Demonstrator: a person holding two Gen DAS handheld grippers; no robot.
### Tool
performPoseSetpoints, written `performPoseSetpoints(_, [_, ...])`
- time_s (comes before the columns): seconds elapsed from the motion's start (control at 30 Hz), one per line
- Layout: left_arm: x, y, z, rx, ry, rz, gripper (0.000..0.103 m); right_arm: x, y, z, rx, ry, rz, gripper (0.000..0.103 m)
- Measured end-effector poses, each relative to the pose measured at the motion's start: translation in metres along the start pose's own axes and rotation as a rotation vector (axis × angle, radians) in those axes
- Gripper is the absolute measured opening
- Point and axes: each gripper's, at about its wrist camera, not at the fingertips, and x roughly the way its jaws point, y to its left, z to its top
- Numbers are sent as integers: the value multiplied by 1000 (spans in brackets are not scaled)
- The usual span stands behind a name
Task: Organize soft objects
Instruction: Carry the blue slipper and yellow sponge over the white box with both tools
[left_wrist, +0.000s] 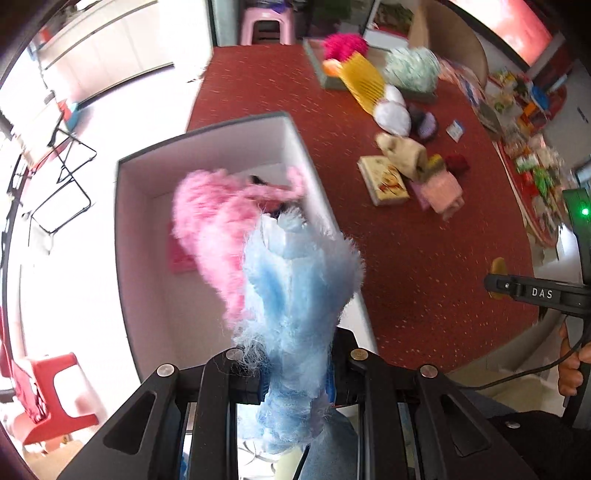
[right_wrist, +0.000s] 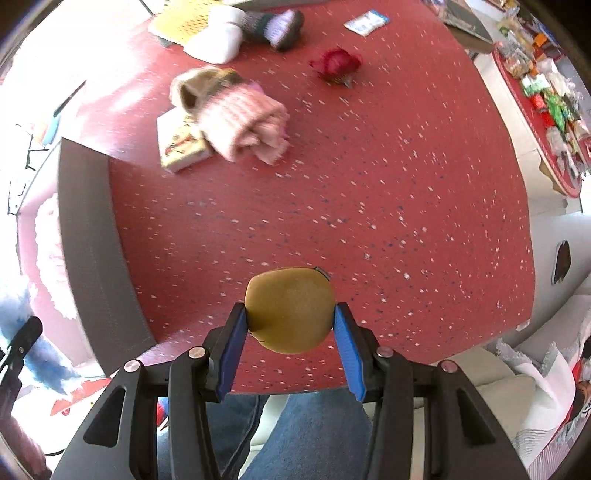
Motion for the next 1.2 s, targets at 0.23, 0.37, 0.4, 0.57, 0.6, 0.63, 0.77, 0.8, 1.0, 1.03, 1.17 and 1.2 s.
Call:
performPoseSetpoints(0.23, [-11, 40, -13, -80, -68, 33, 23, -25, 47, 3, -109, -56, 10, 51])
performPoseSetpoints(0.37, [-10, 59, -19, -128, -72, 39, 23, -33, 80, 4, -184, -71, 45, 51])
performPoseSetpoints(0.4, [-9, 63, -21, -137, -71, 39, 23, -36, 92, 3, -218, -78, 52, 51])
performPoseSetpoints(0.57, [-6, 77, -31, -165, -61, 37, 23, -43, 138, -3, -334, -87, 82, 51])
performPoseSetpoints(0.6, [-6, 79, -33, -170, -58, 35, 23, -44, 148, -4, -359, -81, 99, 51])
performPoseSetpoints(0.63, [-5, 80, -34, -174, -55, 36, 23, -43, 155, -5, -378, -77, 112, 51])
performPoseSetpoints(0.77, [-2, 84, -38, -189, -50, 37, 23, -44, 190, -13, -480, -77, 135, 51])
performPoseSetpoints(0.8, [-2, 85, -38, -193, -51, 37, 23, -44, 195, -14, -492, -76, 138, 51])
performPoseSetpoints(1.0, [3, 87, -36, -191, -48, 44, 23, -40, 215, -29, -551, -58, 147, 51])
performPoseSetpoints(1.03, [4, 86, -36, -184, -46, 53, 23, -38, 217, -31, -554, -49, 147, 51])
performPoseSetpoints(1.17, [8, 82, -38, -166, -35, 57, 23, -33, 220, -37, -574, -24, 147, 51])
performPoseSetpoints(1.2, [9, 82, -38, -165, -32, 54, 23, -32, 221, -38, -582, -21, 144, 51])
